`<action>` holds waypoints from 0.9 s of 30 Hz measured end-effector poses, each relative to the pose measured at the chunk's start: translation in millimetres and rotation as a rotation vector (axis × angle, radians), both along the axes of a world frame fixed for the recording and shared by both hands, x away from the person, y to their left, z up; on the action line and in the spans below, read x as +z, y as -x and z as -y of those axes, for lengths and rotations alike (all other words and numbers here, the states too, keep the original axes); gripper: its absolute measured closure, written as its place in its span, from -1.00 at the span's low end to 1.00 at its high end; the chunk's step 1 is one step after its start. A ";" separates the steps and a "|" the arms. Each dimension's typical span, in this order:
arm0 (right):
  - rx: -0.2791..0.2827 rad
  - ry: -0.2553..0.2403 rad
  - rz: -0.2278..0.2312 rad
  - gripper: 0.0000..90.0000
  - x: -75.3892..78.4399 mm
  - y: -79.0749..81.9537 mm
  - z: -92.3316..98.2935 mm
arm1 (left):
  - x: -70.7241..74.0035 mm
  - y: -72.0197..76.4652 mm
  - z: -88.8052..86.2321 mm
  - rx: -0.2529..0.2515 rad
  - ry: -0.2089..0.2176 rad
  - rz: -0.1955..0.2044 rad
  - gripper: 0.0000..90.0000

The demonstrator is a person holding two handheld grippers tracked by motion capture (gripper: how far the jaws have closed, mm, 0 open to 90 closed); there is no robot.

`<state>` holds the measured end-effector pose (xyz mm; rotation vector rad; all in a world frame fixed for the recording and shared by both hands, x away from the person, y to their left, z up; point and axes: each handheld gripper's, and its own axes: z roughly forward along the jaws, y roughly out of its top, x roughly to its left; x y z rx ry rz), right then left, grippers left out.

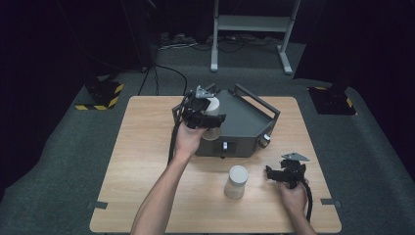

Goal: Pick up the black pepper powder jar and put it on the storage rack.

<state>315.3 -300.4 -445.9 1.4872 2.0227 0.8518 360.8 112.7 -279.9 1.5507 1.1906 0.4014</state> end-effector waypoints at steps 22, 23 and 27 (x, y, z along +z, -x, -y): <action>-0.001 -0.002 0.000 -0.91 0.1 0.0 -0.4 | -27.4 -34.6 38.4 0.133 -0.074 -0.013 -0.22; -0.001 -0.002 0.000 -0.91 0.1 0.0 -0.4 | -27.2 -34.9 38.1 0.130 -0.084 -0.016 -0.22; 0.000 -0.002 0.000 -0.91 0.0 0.0 -0.4 | -28.6 -35.6 40.2 0.130 -0.096 -0.012 -0.22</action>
